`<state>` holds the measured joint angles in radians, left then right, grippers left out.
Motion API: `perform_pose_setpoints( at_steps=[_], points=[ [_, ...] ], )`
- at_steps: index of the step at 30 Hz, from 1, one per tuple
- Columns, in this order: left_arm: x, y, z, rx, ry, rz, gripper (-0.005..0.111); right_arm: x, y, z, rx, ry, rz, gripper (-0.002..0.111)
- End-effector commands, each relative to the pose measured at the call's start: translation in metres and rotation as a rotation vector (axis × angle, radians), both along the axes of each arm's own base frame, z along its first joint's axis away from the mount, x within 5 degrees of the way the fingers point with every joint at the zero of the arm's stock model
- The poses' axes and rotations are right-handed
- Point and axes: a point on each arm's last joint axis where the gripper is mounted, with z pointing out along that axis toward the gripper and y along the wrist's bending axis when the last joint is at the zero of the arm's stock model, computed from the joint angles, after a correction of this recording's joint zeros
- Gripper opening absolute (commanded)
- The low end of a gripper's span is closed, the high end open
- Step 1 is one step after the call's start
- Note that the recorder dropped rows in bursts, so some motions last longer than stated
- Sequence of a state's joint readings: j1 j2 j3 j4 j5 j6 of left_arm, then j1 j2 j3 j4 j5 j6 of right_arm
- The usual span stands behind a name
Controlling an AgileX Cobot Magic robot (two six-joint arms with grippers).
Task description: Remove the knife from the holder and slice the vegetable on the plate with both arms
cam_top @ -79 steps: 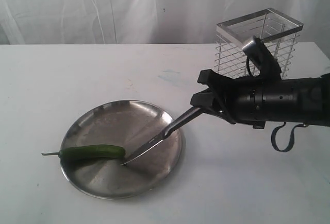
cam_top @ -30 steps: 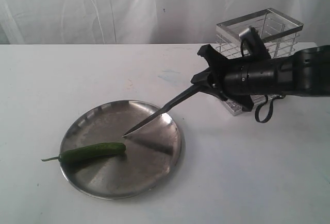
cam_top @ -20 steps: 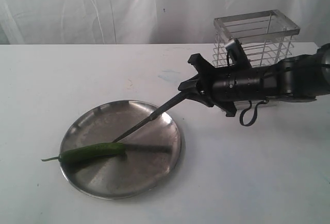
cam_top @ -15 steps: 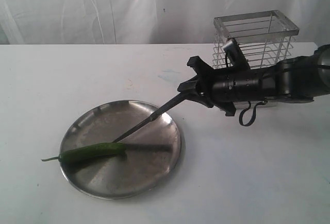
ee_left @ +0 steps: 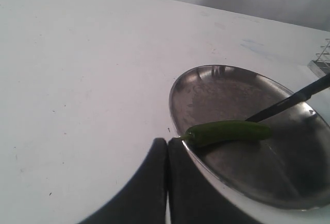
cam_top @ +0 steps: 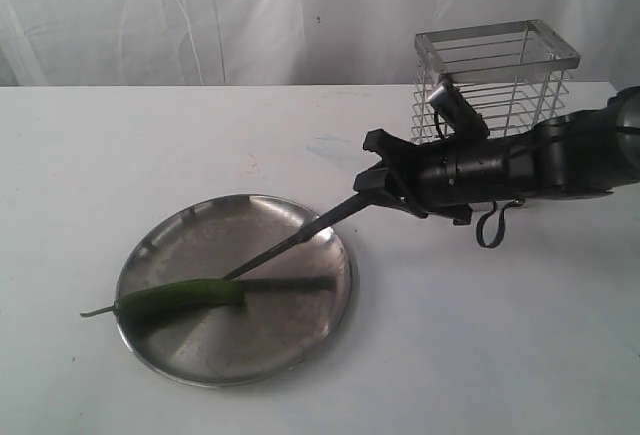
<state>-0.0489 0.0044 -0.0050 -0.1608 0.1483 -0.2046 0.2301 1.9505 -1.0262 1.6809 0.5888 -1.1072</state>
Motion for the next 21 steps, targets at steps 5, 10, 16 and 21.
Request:
perform_pose_setpoints(
  at_steps=[5, 10, 16, 21],
  points=[
    [0.0, 0.0, -0.002, -0.008, 0.003, -0.004, 0.0, -0.006, -0.006, -0.012, -0.203, -0.069, 0.174, 0.05],
    [0.0, 0.0, -0.002, -0.008, 0.003, -0.004, 0.0, -0.01, -0.008, -0.012, -0.277, -0.099, 0.262, 0.05],
    [0.0, 0.0, -0.002, -0.008, 0.003, -0.004, 0.0, -0.015, -0.009, 0.034, -0.293, -0.241, 0.278, 0.05],
    [0.0, 0.0, -0.002, -0.008, 0.003, -0.004, 0.0, -0.035, 0.001, 0.065, -0.2, -0.293, 0.41, 0.046]
  ],
)
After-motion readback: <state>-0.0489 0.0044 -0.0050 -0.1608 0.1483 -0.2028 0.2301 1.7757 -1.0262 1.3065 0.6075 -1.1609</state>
